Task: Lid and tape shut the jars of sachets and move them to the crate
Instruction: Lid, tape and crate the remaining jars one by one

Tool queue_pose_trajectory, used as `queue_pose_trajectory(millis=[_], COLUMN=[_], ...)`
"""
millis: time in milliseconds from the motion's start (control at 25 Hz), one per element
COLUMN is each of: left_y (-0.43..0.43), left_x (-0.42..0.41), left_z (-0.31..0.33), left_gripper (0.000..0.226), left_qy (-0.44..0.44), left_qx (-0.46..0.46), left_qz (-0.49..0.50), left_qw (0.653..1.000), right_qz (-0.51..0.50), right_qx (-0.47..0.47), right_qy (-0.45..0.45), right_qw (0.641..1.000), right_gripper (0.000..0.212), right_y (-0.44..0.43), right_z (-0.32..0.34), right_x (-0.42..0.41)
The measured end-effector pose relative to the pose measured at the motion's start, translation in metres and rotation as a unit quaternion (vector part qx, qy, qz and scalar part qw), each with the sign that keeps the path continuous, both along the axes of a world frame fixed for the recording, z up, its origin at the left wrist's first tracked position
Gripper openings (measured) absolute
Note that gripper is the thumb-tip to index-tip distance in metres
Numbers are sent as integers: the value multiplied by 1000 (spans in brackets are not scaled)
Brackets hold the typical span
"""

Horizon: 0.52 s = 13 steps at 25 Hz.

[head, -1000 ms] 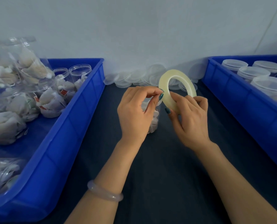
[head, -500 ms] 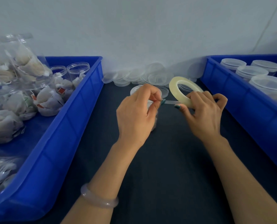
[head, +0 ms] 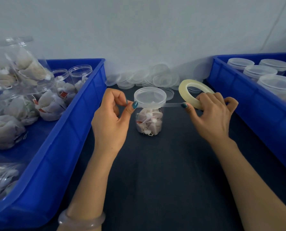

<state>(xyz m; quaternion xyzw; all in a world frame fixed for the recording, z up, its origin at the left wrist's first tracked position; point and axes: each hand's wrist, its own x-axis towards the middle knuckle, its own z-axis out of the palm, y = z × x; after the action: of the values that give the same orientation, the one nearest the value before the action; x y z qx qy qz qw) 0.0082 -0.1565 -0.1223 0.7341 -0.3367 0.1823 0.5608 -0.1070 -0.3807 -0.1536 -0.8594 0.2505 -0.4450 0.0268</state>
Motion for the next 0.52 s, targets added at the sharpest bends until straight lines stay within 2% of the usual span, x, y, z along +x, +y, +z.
queue_pose_trajectory(millis=[200, 520], left_y=[3, 0], left_x=[8, 17], left_z=[-4, -12], left_gripper=[32, 32], left_qy=[44, 49], left_qx=[12, 30], left_qz=[5, 7], left_qw=[999, 998], right_qz=[0, -15], right_qx=[9, 20], right_qy=[24, 39], right_qw=[1000, 999], right_gripper=[60, 57], right_y=[7, 8], right_z=[-1, -3], right_x=[5, 11])
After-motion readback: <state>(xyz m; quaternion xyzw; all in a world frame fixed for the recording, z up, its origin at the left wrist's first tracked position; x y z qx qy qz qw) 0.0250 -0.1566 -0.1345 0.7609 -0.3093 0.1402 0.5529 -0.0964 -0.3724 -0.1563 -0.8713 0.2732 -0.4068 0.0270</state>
